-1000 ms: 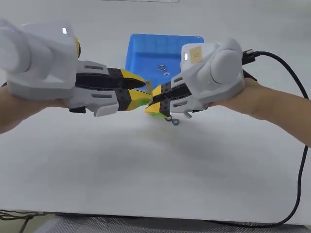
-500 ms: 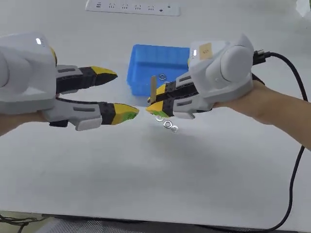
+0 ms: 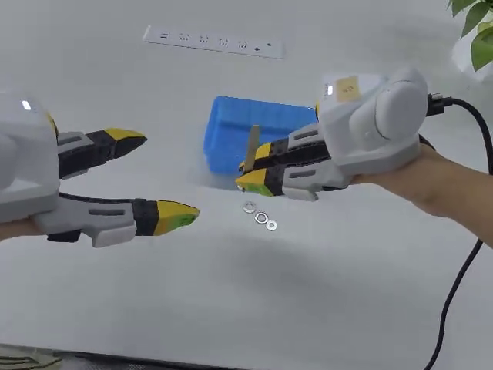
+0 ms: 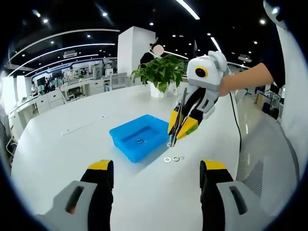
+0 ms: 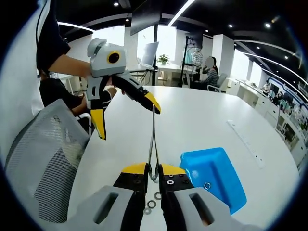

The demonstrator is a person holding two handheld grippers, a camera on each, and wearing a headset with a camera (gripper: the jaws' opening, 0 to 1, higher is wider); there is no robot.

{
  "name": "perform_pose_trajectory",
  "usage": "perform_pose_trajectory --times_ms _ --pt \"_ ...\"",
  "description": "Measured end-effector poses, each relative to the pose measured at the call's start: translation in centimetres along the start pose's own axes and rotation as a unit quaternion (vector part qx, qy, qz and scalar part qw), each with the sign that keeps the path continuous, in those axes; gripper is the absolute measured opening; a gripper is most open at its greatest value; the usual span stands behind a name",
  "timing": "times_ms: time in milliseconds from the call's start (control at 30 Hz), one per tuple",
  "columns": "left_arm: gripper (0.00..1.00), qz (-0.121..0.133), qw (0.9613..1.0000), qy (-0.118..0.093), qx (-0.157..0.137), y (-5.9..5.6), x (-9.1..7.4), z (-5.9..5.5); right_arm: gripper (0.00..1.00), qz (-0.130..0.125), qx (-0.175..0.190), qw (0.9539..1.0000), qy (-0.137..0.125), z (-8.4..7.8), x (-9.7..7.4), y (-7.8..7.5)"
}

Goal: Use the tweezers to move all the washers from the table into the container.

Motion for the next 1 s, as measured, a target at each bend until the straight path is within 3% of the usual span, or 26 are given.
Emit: perform_pose_trajectory --times_ms 133,233,433,533,667,800,900,1000 --pt "0.81 -0.003 1.0 0.001 -0.004 -0.6 -0.1 -0.7 0.09 -0.009 -0.004 0.9999 -0.004 0.9 -0.6 -0.7" --pt "0.88 0.003 0.9998 0.018 0.002 -0.8 -0.1 -1.2 0.09 -0.018 -0.008 0.9998 -0.004 1.3 -1.0 -1.4" --pt "1.0 0.007 0.9999 0.012 -0.002 -0.7 -0.2 -1.4 0.09 -0.046 -0.013 0.9987 -0.013 2.5 -2.2 -4.2" --pt "0.99 0.007 0.9999 0.013 -0.005 -0.5 -0.1 -1.6 0.09 -0.061 -0.008 0.998 -0.016 2.7 -2.7 -5.9" --pt "0.99 0.003 0.9998 0.013 -0.011 -0.5 0.1 -1.8 0.09 -0.074 0.001 0.9972 -0.014 2.1 -2.6 -8.1" --pt "0.99 0.002 0.9998 0.014 -0.016 -0.5 0.1 -2.2 0.09 -0.089 0.021 0.9958 -0.01 0.4 -1.8 -10.5" --pt "0.99 -0.001 0.9996 0.012 -0.025 -0.8 0.2 -2.6 0.09 -0.095 0.046 0.9943 -0.014 -0.6 -1.3 -11.3" --pt "0.99 -0.002 0.9994 0.018 -0.028 -1.1 0.3 -3.3 0.09 -0.093 0.056 0.9941 0.003 -2.1 -0.1 -11.8"
Point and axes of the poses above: the centre of the closed fingertips' face, and the gripper's own axes: x roughly forward along the fingers, y roughly to its left, z roughly out of its top, the point moved 7 cm from there along -x, roughly backward along the fingers, and after that the axes turned 3 degrees about y, right-handed, at the moved point
